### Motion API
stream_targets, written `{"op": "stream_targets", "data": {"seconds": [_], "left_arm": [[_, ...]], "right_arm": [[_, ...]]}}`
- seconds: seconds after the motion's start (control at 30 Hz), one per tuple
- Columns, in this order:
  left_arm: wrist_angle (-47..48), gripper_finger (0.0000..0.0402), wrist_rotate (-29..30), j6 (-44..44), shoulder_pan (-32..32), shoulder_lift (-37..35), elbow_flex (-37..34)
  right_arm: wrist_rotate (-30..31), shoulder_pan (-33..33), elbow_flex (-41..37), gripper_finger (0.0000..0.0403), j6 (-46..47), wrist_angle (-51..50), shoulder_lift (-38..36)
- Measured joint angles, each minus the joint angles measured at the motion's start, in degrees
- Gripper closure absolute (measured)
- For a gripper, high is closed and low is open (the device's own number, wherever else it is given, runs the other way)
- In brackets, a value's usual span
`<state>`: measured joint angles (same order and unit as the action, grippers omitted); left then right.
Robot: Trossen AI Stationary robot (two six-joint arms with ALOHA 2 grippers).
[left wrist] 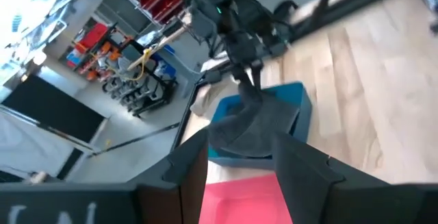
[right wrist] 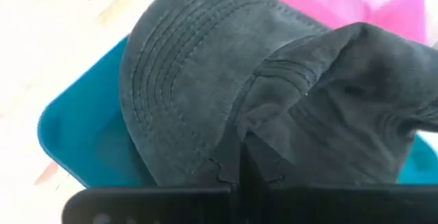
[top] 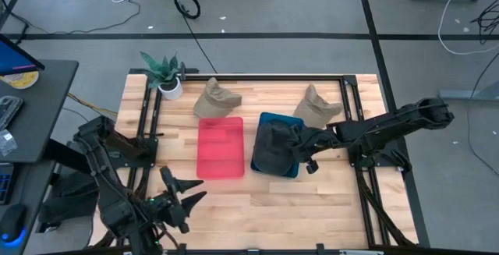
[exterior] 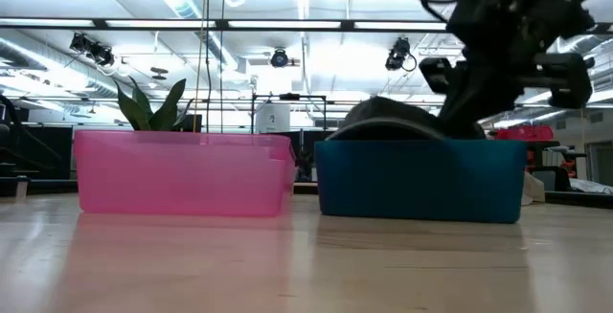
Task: Pick & Place hat
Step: Put the black cap into the blue bin
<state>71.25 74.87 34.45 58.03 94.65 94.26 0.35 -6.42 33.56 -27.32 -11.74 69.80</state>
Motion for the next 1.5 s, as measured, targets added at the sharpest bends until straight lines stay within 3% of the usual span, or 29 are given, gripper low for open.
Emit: {"op": "stream_targets", "data": {"seconds": [0.17, 0.37, 0.77, 0.93, 1.07, 1.2, 1.5], "left_arm": [[7.2, 0.0236, 2.6, 11.3, 1.5, -0.8, 0.0], [12.9, 0.0236, 2.9, 17.5, 2.0, -0.7, 0.0], [13.6, 0.0236, 4.7, 19.0, 1.8, -0.8, -3.2], [12.7, 0.0236, 5.9, 21.5, -0.6, -3.8, -7.9], [8.6, 0.0236, 6.0, 21.5, -2.7, -7.7, -13.2], [4.6, 0.0236, 5.7, 21.5, -4.6, -11.9, -19.0], [-2.6, 0.0236, 5.4, 19.9, -8.5, -18.9, -26.1]], "right_arm": [[-3.0, 2.4, -2.2, 0.0403, 3.0, 1.1, 0.0], [-3.1, 2.7, -2.1, 0.0396, 6.5, 2.8, -1.0], [-2.2, 2.7, 3.3, 0.0301, 17.2, -1.9, -4.6], [-2.2, 2.7, 5.6, 0.0261, 18.5, -0.2, -5.5], [-0.6, 2.7, 6.1, 0.0245, 17.8, 12.0, -4.8], [4.9, 2.8, 6.2, 0.0246, 20.6, 23.2, -1.6], [6.8, 6.2, 9.1, 0.0268, 23.8, 23.5, 8.8]]}}
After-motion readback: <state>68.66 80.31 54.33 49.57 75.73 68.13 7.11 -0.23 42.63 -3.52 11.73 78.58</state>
